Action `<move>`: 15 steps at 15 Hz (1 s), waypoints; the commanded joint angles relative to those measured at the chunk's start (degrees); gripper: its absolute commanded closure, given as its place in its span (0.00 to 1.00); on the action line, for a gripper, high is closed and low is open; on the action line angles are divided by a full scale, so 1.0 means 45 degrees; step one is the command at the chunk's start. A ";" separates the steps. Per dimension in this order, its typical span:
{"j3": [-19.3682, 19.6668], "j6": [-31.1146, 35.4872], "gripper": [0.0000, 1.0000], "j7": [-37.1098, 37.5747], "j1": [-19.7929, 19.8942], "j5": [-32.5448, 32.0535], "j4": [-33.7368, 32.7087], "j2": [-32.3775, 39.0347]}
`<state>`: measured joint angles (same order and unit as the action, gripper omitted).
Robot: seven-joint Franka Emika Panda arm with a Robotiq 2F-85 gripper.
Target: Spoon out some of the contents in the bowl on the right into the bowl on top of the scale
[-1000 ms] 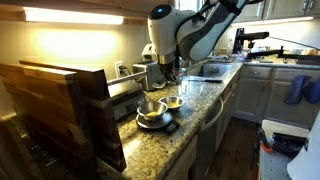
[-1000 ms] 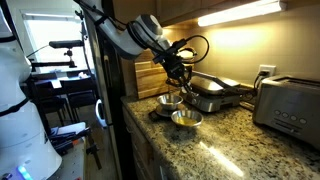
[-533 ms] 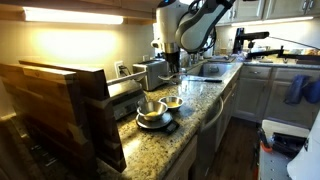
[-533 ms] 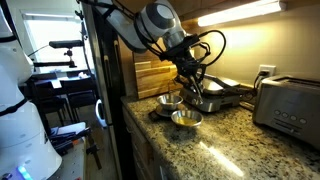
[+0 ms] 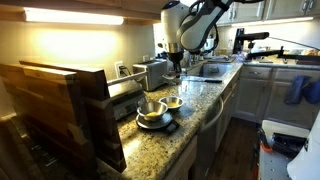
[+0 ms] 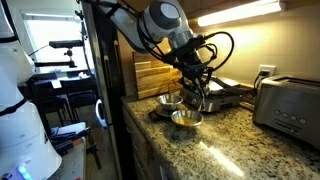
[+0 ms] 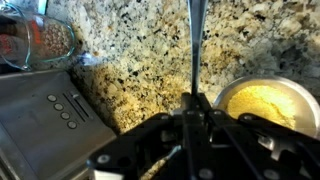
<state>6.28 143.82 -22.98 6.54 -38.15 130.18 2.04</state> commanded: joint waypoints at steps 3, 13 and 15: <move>0.0030 -0.0040 0.97 -0.0082 0.0033 0.0409 -0.0134 0.0129; 0.0411 0.0299 0.97 0.0273 0.0606 0.3684 -0.1198 0.1858; 0.0478 0.0341 0.97 0.0385 0.0788 0.4183 -0.1502 0.2327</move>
<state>7.85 143.93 -22.33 8.90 -22.22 125.27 10.03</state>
